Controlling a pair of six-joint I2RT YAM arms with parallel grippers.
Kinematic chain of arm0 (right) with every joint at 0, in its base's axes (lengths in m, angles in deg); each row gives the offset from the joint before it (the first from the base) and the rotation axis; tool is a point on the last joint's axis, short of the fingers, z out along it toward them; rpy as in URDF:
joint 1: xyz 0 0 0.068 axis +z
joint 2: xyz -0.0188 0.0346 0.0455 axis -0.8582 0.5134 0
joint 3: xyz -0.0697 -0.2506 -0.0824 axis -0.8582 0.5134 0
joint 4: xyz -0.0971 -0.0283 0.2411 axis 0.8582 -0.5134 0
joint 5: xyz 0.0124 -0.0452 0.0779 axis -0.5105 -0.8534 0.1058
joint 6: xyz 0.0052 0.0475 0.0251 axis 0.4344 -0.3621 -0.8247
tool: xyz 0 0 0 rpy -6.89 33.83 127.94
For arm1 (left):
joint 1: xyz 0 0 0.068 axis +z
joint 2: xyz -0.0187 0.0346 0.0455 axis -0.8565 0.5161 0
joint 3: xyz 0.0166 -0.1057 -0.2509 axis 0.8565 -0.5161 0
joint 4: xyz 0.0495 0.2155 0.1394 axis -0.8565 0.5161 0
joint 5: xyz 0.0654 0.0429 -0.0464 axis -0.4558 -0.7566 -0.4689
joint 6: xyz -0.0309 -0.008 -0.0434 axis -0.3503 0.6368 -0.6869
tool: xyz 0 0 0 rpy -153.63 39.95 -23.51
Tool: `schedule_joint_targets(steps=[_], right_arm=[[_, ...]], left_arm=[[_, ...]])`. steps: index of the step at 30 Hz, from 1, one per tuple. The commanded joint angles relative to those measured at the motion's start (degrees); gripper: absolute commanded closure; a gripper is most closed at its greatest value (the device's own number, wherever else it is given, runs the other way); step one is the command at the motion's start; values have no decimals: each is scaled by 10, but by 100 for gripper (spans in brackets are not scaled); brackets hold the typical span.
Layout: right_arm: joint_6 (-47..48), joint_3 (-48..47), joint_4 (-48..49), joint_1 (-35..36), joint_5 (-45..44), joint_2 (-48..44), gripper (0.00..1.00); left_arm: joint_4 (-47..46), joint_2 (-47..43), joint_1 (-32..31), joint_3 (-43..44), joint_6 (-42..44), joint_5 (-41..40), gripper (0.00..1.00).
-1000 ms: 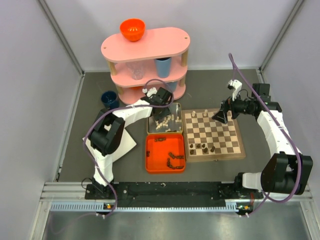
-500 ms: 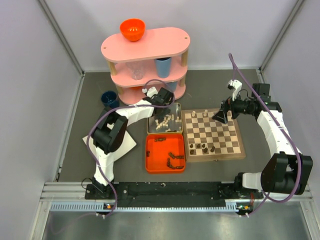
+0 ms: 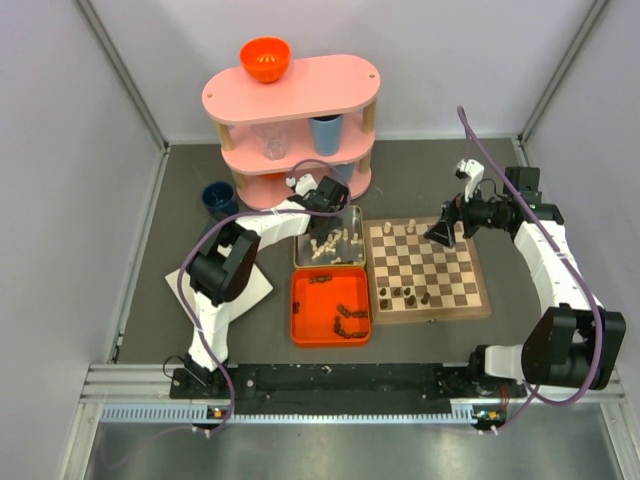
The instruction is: Set up the chess pieces on the board
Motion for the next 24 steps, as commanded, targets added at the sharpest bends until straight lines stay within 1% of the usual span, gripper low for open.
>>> schedule_joint_targets(steps=[1,5,9,12,17,22,24], right_arm=[[11,-2,14,-3,5,-20,1],[11,-2,14,-3,5,-21,1],[11,-2,14,-3,5,-21,1],[11,-2,14,-3,6,-21,1],[11,-2,13,-3,12,-21,1],[10,-1,13,-3,30,-20,1],[7,0,14,-3,46,-16,1]], left_arm=[[-17,2,-2,7,-8,-5,70],[-35,-13,-1,-5,5,-1,83],[-59,-37,-1,-22,31,8,91],[-77,-67,-1,-37,53,15,95],[-111,-107,-1,-74,93,20,97],[-184,-156,3,-131,157,55,97],[-197,-172,4,-147,176,62,98]])
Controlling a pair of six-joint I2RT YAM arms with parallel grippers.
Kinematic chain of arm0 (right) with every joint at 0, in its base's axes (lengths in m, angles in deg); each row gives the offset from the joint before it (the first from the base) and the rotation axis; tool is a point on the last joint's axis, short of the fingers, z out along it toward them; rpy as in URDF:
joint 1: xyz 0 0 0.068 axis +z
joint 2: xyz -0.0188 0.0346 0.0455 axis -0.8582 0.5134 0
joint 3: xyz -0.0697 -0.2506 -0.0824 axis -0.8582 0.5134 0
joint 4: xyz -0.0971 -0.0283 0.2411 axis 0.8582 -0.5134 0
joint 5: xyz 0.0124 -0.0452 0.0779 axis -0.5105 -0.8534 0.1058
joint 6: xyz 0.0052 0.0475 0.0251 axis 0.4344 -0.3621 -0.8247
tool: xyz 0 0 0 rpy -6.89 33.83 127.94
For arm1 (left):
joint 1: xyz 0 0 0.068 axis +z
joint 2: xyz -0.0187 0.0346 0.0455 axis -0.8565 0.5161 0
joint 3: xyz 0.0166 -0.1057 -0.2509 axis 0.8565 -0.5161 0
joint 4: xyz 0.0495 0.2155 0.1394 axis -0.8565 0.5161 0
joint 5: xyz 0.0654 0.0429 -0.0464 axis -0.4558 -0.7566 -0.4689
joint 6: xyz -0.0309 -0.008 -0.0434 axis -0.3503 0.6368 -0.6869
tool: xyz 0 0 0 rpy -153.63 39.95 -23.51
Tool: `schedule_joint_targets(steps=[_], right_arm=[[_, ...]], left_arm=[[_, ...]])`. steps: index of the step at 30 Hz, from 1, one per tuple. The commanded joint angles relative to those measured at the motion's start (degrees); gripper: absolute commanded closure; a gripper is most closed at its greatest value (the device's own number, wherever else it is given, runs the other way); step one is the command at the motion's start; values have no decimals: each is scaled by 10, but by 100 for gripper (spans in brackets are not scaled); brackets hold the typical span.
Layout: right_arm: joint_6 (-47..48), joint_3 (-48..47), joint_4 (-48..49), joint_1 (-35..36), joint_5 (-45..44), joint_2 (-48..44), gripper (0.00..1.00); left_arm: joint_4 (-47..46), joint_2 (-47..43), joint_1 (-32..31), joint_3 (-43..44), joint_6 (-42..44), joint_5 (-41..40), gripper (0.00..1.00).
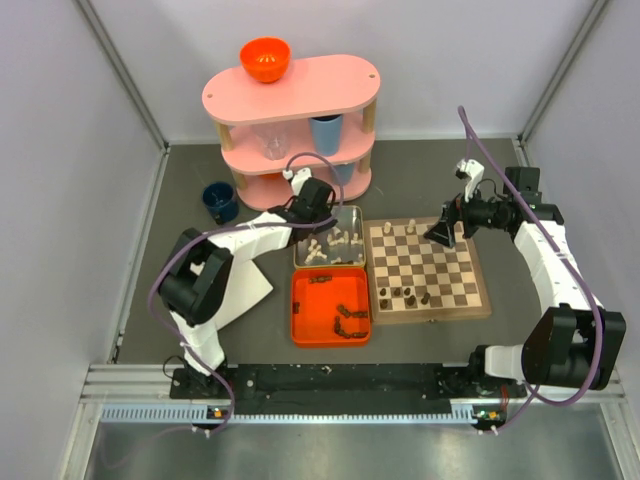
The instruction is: Set up the chess pieces on the board
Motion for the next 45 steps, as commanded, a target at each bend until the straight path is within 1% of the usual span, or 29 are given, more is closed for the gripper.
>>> schedule_joint_targets(steps=[1,4,7,8,9,11,12,14,15,18,19,21,22,23,25,26,28,29,33,35,37,39,40,42,43,45], right_arm=[[6,1,14,-3,47,-13,1],[-1,2,14,4,79,-3,1],[-3,2,13,34,89,10,1],[-2,2,14,46,90,12,1],[0,2,14,71,89,15,1],[-2,1,14,94,95,23,1],[-3,0,15,114,114,28,1],[-17,0,21,130,136,40,1],[-24,-1,25,143,152,46,1],[-65,-3,60,192,160,63,1],[-81,-4,87,219,156,69,1],[-148,-5,129,239,156,90,1],[-178,-4,183,258,155,97,1],[-233,-1,208,264,155,103,1],[-289,2,262,276,147,126,1],[-336,0,303,283,145,136,2],[-385,-7,340,288,145,166,2],[-435,-11,378,293,148,175,3],[-515,-12,448,312,155,200,7],[-548,-14,467,319,155,211,11],[-584,-16,499,327,156,218,13],[-617,-16,542,329,168,232,19],[-647,-15,556,330,172,238,28],[-667,-15,575,330,179,250,36],[-673,-13,585,329,180,252,45],[-678,-10,590,329,177,254,53]], left_arm=[[-80,-54,3,-32,65,31,98],[-108,-74,4,-55,87,45,99],[-143,-100,4,-86,104,67,100],[-169,-108,5,-97,108,79,100],[-185,-123,5,-120,118,88,100],[-212,-142,5,-145,124,98,100],[-243,-161,5,-172,132,113,100],[-273,-181,5,-197,134,127,100],[-305,-201,5,-223,138,143,100],[-344,-238,5,-267,138,169,100],[-362,-246,5,-276,139,181,100],[-380,-268,5,-295,133,192,100],[-394,-275,5,-300,130,203,100],[-402,-282,5,-305,126,210,100],[-418,-300,6,-322,114,217,100],[-430,-311,5,-327,105,223,100],[-436,-321,5,-335,95,230,100],[-442,-329,5,-337,88,233,100],[-454,-344,3,-352,75,241,100],[-455,-348,3,-356,73,243,100],[-456,-349,-1,-357,73,241,100],[-459,-348,-3,-361,70,241,100],[-460,-347,-4,-360,70,240,100],[-462,-347,-5,-362,69,240,100],[-462,-346,-6,-362,69,239,100],[-463,-347,-8,-363,69,239,100]])
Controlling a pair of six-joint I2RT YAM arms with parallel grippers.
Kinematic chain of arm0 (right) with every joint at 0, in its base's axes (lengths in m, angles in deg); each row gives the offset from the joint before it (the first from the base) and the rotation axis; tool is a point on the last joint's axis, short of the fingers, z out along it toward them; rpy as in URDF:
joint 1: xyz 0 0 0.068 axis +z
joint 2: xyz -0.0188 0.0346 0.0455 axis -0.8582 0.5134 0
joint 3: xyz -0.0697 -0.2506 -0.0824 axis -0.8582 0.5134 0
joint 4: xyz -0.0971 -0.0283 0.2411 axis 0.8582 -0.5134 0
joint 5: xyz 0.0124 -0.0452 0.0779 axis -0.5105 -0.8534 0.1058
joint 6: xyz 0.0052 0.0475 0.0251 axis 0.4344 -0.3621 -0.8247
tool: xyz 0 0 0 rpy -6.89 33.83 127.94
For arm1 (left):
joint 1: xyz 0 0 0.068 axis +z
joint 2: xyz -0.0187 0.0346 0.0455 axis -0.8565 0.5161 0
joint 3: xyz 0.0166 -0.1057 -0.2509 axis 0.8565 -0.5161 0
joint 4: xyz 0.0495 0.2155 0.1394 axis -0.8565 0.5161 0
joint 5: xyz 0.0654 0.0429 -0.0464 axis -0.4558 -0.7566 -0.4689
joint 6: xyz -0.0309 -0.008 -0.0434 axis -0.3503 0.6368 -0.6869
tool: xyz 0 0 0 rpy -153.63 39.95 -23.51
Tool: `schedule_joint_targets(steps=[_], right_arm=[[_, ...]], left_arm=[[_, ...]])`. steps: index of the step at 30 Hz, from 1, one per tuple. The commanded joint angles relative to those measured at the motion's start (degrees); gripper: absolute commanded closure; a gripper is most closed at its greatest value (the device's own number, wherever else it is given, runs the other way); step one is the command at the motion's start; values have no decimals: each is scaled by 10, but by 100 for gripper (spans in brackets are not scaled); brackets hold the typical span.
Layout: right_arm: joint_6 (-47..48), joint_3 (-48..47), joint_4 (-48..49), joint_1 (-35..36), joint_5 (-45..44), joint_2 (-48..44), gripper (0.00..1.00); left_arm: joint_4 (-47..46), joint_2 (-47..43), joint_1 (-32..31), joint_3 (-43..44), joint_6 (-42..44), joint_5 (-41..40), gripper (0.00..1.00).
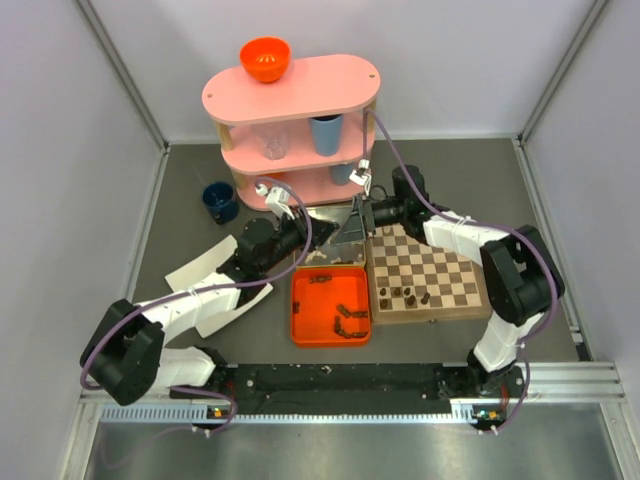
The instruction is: Set up the chess pieces on the board
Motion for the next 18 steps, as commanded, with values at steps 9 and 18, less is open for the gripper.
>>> schedule_joint_targets(steps=[9,18], right_arm=[[-9,-1,52,6,21,-5,96],[345,-23,-235,11,8,-90,95]], left_arm=[[-18,-38,-5,0,11,7,64],[30,-103,19,-8,6,130,20]])
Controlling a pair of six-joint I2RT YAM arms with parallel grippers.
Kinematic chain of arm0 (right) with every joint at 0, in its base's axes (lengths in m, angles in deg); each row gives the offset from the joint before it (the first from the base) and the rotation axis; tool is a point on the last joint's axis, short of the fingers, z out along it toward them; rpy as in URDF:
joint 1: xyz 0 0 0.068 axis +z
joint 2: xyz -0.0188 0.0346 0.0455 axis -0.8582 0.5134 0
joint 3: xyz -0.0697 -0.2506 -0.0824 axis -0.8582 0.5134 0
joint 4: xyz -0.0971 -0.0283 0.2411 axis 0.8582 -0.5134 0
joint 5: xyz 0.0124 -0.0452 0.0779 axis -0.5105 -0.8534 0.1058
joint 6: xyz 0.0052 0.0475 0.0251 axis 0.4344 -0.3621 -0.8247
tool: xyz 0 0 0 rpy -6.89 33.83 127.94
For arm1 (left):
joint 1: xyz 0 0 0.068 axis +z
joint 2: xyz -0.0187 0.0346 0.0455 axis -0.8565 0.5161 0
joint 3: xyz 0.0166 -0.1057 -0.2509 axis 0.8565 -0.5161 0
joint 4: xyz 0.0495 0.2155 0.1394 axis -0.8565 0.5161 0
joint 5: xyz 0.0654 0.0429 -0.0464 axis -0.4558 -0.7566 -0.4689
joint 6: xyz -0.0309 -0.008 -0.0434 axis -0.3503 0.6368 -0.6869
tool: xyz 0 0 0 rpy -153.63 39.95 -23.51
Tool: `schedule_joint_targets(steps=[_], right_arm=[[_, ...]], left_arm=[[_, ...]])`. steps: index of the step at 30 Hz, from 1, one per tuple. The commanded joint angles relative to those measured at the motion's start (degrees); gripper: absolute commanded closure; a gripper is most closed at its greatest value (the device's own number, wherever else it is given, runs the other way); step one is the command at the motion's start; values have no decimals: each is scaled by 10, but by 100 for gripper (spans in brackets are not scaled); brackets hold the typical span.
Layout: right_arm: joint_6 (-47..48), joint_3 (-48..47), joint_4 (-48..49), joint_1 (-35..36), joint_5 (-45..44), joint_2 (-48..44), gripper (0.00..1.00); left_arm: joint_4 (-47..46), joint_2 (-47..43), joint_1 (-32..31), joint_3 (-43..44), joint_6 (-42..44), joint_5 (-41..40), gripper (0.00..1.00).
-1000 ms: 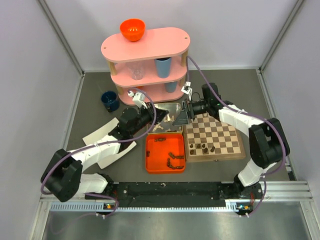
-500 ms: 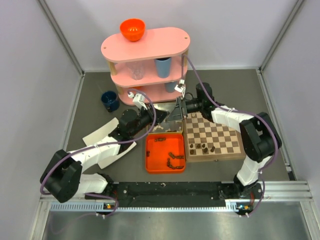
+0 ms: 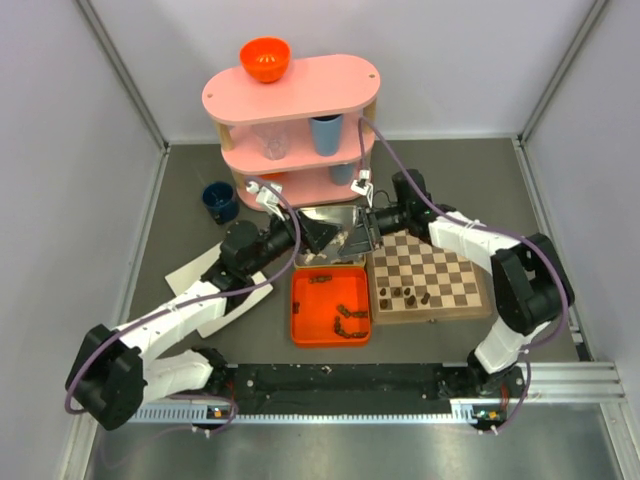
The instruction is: Set up the chess pieces on the board
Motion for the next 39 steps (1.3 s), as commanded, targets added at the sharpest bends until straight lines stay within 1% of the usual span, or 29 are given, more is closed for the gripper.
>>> schedule_joint_targets(steps=[1,2,4,5,7,9,11,12,14,17,19,25,26,28,29,31,36,39], right_arm=[[225,-20,-127,11,-5,-79,95],[267,-16,-143,11,-7,-88,95],[313,-13,-163,12,-18,-108,94],[352,-6,-169,14,-20,-114,94],[383,1,-184,18,-33,-131,94],[433,7,-204,25,-41,-141,94],[468,11,-212,30,-63,-153,94],[479,12,-221,37,-90,-156,94],[501,10,-229,42,-107,-159,94],[512,8,-239,45,-115,-158,94],[516,8,-243,46,-117,-161,94],[533,9,-253,47,-121,-168,93],[537,9,-255,49,-121,-169,93],[538,8,-256,51,-119,-168,93],[540,8,-258,53,-118,-168,93],[541,7,-260,54,-115,-168,93],[544,6,-264,54,-113,-168,93],[545,4,-267,55,-111,-169,93]], left_arm=[[10,-35,15,-4,-4,105,19],[16,-36,16,-3,-7,141,19],[31,-37,17,1,-22,164,19],[44,-37,17,1,-26,175,19],[45,-35,18,-3,-41,190,20],[45,-30,18,-3,-61,207,20],[36,-24,18,-3,-76,222,20],[25,-18,17,-2,-93,235,20],[26,-10,17,4,-106,250,20],[22,5,13,10,-119,259,22],[38,12,12,12,-117,252,26],[122,21,2,40,-63,212,36],[135,23,1,44,-56,202,40],[143,27,0,53,-50,197,42],[148,32,-1,60,-45,196,46],[152,35,-4,67,-41,193,47],[166,54,-9,86,-27,193,56],[184,64,-17,103,-11,181,57]])
